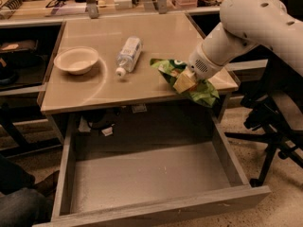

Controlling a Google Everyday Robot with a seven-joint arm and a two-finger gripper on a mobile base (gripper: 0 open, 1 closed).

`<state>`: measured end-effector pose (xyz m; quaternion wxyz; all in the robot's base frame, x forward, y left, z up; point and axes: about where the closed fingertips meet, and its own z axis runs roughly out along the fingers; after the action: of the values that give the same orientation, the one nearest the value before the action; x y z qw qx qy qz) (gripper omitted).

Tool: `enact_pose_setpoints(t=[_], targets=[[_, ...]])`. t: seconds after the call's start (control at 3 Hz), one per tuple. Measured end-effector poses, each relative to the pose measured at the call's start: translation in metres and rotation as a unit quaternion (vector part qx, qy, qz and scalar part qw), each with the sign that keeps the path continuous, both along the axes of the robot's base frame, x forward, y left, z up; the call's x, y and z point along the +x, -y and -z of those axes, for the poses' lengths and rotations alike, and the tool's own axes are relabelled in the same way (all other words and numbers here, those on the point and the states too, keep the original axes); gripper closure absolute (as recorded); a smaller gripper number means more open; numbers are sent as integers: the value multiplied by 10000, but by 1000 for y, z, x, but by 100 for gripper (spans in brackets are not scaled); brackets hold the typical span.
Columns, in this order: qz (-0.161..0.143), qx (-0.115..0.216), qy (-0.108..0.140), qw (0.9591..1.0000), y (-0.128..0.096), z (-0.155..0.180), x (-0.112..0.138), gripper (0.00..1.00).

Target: Place green rice chip bag into top drawer

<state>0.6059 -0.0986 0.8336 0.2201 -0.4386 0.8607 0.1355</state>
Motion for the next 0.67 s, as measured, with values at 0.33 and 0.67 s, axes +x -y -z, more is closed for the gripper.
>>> enact_pose_setpoints(t=[0.33, 0.67], targets=[[13, 81, 81, 9999, -6, -5, -32, 100], [38, 32, -3, 10000, -5, -1, -77, 100]])
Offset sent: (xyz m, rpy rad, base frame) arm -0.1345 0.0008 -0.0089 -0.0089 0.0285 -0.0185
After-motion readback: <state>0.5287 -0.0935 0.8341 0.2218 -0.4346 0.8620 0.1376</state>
